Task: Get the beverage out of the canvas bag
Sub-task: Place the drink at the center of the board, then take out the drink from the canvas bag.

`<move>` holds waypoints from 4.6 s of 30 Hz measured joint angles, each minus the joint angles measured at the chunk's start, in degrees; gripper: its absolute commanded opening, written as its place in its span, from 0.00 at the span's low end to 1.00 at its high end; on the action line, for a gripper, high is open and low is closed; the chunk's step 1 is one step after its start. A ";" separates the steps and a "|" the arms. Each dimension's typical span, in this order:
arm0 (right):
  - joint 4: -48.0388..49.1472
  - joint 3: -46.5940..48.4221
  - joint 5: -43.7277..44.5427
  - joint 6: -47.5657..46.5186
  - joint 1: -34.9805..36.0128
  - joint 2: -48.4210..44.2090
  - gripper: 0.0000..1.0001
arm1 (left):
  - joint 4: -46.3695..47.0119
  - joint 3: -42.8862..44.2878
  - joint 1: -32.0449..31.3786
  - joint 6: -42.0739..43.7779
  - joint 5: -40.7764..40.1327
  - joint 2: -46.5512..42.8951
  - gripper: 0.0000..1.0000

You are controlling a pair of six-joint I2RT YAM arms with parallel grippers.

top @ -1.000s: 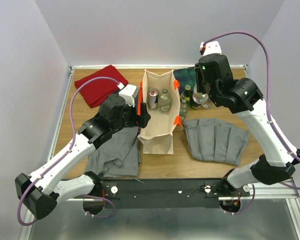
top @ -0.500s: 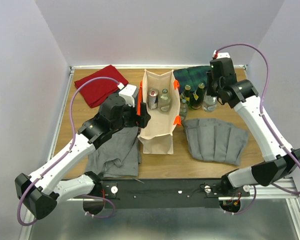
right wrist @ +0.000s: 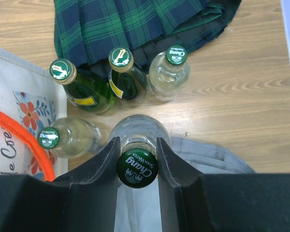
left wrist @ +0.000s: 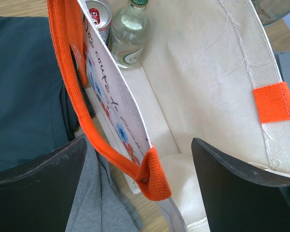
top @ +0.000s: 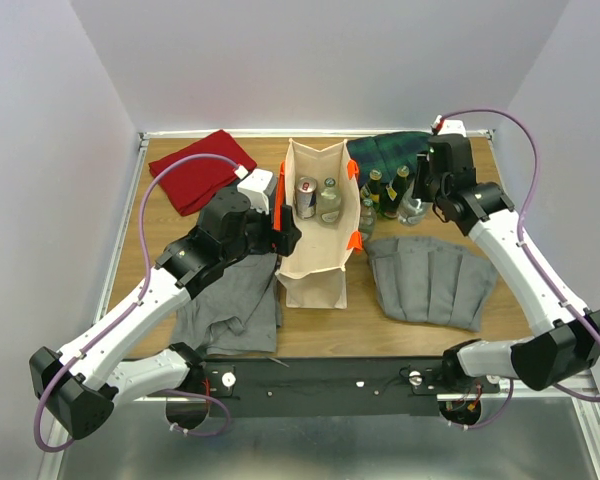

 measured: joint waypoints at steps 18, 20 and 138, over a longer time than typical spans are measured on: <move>9.20 -9.35 -6.23 1.84 -2.99 -0.63 0.01 | -0.09 -0.42 0.00 -0.02 0.00 -0.20 0.99; 9.57 -10.27 -6.69 1.84 -2.99 -0.63 0.01 | -0.09 -0.42 0.00 -0.04 0.00 -0.20 0.99; -4.31 22.86 -15.76 -2.58 -3.02 8.94 1.00 | 0.07 -3.43 0.00 -0.09 0.33 -1.18 0.99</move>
